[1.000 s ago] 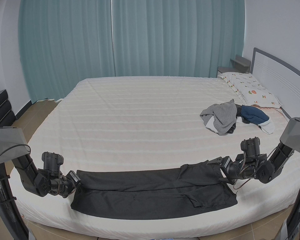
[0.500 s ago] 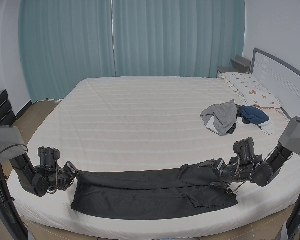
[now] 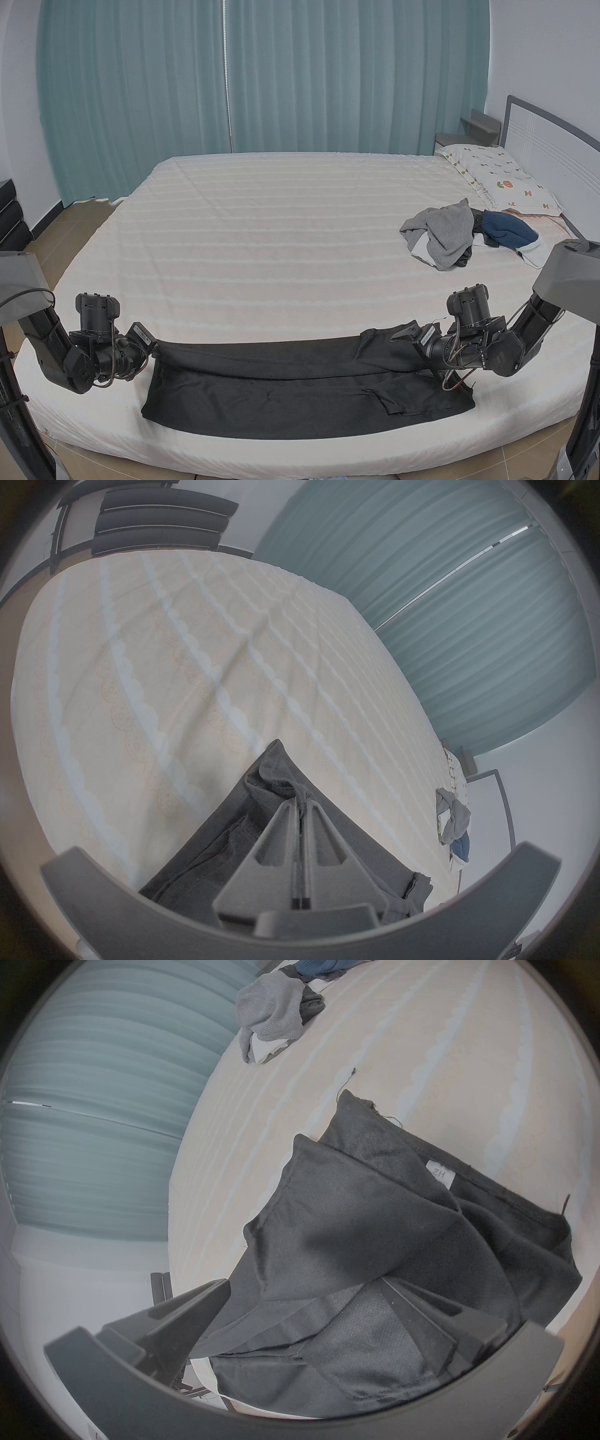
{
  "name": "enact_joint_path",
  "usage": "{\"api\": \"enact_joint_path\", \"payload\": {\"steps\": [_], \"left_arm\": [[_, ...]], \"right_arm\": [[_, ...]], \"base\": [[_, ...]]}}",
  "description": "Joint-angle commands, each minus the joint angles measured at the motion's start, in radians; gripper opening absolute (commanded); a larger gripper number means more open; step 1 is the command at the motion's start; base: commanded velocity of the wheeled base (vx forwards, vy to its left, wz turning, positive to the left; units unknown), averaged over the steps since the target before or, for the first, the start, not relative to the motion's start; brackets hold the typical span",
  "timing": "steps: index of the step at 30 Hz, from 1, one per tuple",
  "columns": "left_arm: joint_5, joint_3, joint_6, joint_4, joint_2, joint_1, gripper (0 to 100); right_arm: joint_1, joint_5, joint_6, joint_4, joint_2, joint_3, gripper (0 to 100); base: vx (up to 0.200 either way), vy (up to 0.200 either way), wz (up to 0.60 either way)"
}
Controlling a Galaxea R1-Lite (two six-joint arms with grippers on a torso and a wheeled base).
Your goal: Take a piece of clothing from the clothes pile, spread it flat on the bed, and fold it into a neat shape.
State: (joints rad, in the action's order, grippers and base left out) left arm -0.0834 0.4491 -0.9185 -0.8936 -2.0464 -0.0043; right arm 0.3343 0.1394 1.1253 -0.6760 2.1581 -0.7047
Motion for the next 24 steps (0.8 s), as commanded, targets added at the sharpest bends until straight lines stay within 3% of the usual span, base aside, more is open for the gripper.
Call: {"api": "enact_joint_path", "payload": {"steps": [1, 5, 11, 12, 24], "left_arm": [[0.001, 0.000, 0.000, -0.001, -0.001, -0.002, 0], [0.001, 0.000, 0.000, -0.001, -0.001, -0.002, 0], [0.001, 0.000, 0.000, -0.001, 0.000, -0.002, 0], [0.001, 0.000, 0.000, -0.001, 0.000, -0.002, 0], [0.002, 0.011, 0.003, -0.004, 0.003, 0.000, 0]], "right_arm": [[-0.003, -0.011, 0.002, -0.002, 0.034, -0.018, 100], [-0.008, -0.058, 0.005, -0.004, 0.059, -0.044, 100], [-0.006, -0.064, 0.034, -0.005, 0.060, -0.056, 100], [-0.004, -0.066, 0.034, -0.004, 0.060, -0.058, 0], [0.000, -0.090, 0.030, 0.012, 0.060, -0.055, 0]], "base": [[0.000, 0.000, 0.00], [0.000, 0.000, 0.00], [0.000, 0.000, 0.00], [0.000, 0.000, 0.00], [0.000, 0.000, 0.00]]}}
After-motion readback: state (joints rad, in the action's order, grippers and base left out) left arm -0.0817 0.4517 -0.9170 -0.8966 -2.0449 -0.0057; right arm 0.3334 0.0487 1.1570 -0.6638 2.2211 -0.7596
